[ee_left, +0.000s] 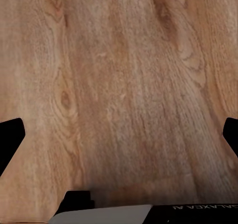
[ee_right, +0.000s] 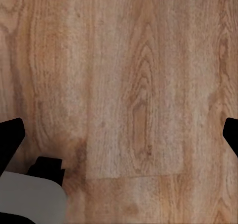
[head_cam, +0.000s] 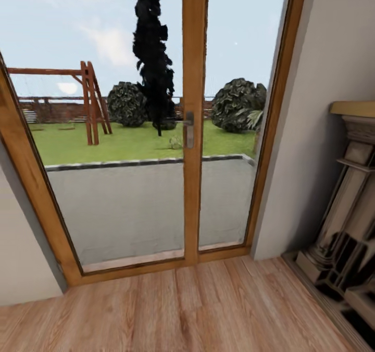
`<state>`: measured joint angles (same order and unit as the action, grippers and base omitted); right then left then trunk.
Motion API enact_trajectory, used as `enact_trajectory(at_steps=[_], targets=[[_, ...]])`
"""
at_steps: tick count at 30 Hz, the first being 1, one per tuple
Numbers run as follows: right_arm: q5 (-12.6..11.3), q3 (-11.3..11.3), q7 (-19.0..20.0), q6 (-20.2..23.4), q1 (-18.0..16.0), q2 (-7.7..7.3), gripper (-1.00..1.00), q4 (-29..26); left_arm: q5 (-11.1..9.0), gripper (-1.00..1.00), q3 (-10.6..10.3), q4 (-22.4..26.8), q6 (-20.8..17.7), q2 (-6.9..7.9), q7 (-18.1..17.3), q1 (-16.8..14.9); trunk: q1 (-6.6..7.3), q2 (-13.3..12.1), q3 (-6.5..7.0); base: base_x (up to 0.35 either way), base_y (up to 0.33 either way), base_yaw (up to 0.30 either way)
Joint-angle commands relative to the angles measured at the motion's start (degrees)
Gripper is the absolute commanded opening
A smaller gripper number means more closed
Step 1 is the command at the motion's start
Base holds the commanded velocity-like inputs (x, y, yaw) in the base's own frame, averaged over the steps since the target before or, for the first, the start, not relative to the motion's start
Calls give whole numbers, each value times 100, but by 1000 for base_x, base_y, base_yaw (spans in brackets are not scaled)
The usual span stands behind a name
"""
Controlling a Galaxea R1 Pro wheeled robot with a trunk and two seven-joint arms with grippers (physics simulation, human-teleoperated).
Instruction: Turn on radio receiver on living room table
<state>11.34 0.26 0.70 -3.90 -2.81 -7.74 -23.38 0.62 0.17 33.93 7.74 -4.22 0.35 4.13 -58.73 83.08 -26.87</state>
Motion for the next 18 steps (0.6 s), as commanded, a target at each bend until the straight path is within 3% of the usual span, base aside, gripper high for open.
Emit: enact_trajectory(at_steps=[1, 18], targets=[[0, 0, 0, 0, 0, 0, 100, 0, 0, 100, 0, 0, 0, 0, 0, 0, 0, 0, 0, -4, 0, 296], [-8, 0, 0, -3, 0, 0, 100, 0, 0, 100, 0, 0, 5, 0, 0, 0, 0, 0, 0, 0, 0, 296]])
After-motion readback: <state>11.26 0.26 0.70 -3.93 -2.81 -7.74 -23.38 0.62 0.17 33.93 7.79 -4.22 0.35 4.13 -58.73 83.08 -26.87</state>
